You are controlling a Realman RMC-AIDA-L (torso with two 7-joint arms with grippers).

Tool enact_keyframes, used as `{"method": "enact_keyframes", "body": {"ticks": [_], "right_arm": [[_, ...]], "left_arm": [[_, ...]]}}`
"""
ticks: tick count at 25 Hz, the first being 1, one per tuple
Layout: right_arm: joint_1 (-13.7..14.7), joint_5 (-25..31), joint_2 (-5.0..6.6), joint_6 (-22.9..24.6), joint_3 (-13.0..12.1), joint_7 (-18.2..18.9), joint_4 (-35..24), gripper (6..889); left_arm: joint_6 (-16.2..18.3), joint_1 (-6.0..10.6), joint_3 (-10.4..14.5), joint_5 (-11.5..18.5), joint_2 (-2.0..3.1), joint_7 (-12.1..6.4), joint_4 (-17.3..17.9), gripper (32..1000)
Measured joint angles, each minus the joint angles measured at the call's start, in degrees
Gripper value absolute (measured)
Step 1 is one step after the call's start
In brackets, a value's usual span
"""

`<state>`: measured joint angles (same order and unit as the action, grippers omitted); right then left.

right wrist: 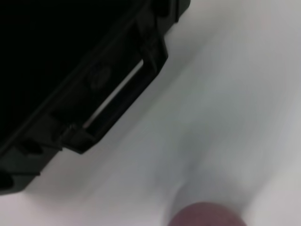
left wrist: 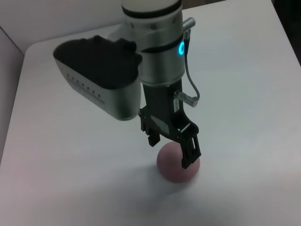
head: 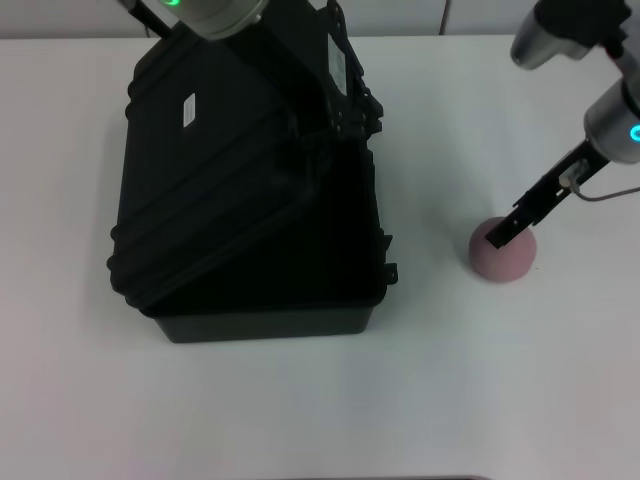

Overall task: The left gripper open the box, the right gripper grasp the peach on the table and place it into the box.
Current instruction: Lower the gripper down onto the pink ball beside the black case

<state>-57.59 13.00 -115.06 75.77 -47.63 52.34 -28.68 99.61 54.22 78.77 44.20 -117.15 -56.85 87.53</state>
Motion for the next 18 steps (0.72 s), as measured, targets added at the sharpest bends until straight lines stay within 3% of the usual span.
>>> {"method": "enact_keyframes", "body": {"ticks": [11, 18], "right_arm": [[-1.1, -0.3, -2.11, -6.7, -4.9, -1.0, 4.3, 816], [-1.6, -0.8, -2.28, -10.5, -6.1, -2.1, 6.8, 814]], "left_arm": [[-0.3, 0.0, 0.3, 0.1, -0.11, -0.24, -0.1, 93], [-0.7, -0.12, 0.3, 0.5, -0.25, -0.65, -0.3, 94]]}}
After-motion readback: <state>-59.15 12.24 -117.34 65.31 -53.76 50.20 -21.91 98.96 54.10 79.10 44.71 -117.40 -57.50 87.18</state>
